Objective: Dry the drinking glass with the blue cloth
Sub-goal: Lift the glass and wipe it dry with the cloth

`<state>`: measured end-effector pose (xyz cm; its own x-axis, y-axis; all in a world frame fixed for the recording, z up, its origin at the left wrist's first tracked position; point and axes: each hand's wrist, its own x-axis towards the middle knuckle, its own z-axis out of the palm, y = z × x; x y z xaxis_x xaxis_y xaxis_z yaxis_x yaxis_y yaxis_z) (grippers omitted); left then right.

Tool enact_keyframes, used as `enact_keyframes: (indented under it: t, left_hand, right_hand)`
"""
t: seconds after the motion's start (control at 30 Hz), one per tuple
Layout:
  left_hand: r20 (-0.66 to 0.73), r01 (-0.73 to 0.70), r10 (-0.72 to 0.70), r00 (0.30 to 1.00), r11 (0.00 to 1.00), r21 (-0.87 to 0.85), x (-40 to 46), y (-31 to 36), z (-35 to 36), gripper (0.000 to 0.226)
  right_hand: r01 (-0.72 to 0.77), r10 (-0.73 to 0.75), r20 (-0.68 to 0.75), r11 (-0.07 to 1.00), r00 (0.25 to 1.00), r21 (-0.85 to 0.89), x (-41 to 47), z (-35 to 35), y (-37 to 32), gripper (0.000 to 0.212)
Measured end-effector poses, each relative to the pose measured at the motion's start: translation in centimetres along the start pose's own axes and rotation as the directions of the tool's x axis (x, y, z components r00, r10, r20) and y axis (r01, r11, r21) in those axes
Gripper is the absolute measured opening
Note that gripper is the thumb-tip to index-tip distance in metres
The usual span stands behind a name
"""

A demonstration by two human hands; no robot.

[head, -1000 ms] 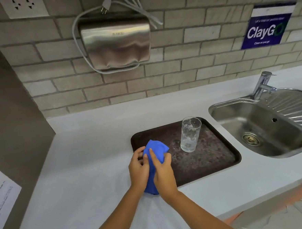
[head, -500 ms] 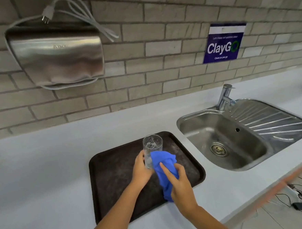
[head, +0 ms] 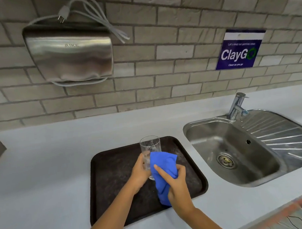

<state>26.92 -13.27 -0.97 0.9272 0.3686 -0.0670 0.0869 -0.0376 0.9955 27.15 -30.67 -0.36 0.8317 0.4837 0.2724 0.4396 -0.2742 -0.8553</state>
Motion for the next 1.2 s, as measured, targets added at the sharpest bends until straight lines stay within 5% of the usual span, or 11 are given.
enact_keyframes:
  t: [0.13, 0.43, 0.53, 0.7, 1.0, 1.1, 1.2]
  left_hand:
    - [-0.010, -0.007, 0.006, 1.000, 0.997, -0.081, -1.8, 0.8, -0.3, 0.045]
    - [-0.006, -0.023, 0.022, 1.000, 0.975, -0.220, -5.9, 4.7, -1.8, 0.049]
    - [-0.029, -0.001, -0.008, 1.000, 0.957, -0.290, -6.8, 5.8, -2.0, 0.062]
    - [-0.025, -0.009, 0.002, 1.000, 0.964, -0.264, -7.4, 6.8, -2.1, 0.050]
    - [-0.097, -0.071, 0.042, 0.994, 0.945, -0.318, -8.3, 7.6, -2.6, 0.045]
    - [-0.135, -0.062, 0.015, 0.991, 0.934, -0.351, -8.2, 7.8, -2.6, 0.041]
    - [-0.145, -0.067, 0.030, 0.989, 0.965, -0.253, -8.5, 8.1, -2.9, 0.045]
  right_hand:
    - [0.065, -0.054, -0.109, 0.993, 0.993, 0.100, 1.5, 0.7, -2.0, 0.044]
    - [0.184, -0.177, -0.064, 0.976, 0.982, 0.115, 2.8, 1.7, -6.7, 0.047]
    - [0.196, -0.192, -0.108, 0.980, 0.975, 0.022, 3.3, 2.4, -8.0, 0.053]
    - [0.202, -0.232, -0.164, 0.962, 0.959, -0.183, 3.5, 3.5, -9.7, 0.073]
    - [0.109, -0.072, -0.130, 0.948, 0.989, 0.298, 3.7, 3.8, -12.3, 0.041]
    - [0.139, -0.107, -0.185, 0.976, 0.977, 0.169, 3.5, 4.3, -13.0, 0.032]
    - [0.256, -0.271, -0.184, 0.961, 0.945, -0.101, 2.5, 5.6, -12.6, 0.047]
